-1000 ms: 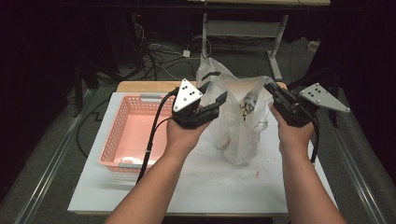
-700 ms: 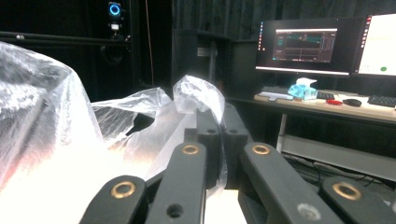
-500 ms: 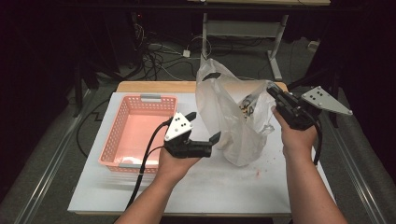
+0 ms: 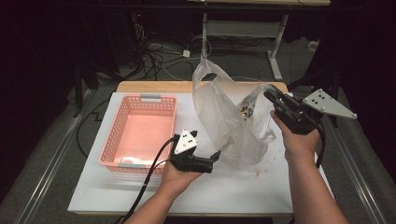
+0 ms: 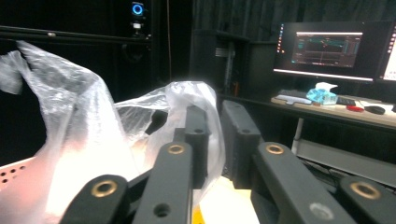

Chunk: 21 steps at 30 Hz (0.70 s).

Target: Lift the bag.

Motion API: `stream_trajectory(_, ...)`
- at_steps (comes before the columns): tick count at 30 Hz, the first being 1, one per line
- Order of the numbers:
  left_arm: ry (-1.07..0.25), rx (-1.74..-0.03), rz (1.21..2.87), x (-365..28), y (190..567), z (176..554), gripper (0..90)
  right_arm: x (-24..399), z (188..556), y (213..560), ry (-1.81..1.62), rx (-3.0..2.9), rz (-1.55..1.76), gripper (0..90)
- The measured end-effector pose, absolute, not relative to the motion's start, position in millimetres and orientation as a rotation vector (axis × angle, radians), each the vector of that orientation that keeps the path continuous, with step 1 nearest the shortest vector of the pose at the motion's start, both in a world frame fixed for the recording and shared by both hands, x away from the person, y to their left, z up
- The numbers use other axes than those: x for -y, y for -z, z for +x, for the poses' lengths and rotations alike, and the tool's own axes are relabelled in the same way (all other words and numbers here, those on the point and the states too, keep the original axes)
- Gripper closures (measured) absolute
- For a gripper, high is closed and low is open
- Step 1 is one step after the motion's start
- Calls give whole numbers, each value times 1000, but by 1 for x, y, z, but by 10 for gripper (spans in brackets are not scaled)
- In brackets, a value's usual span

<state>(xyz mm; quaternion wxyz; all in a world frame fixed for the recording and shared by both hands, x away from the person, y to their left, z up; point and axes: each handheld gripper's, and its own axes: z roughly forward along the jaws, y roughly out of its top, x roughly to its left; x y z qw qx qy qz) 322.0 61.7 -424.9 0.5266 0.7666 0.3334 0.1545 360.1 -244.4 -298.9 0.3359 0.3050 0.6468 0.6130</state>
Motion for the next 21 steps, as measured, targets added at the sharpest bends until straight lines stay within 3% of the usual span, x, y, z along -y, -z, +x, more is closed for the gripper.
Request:
stream_trajectory(12,-321,-788,1906,-61,458,302,0,258,335,295,-1615,-1696,739,661)
stream_trajectory(21,-339,-774,1910,-57,476,298,0,281,324,322,-1559,-1750,807,539)
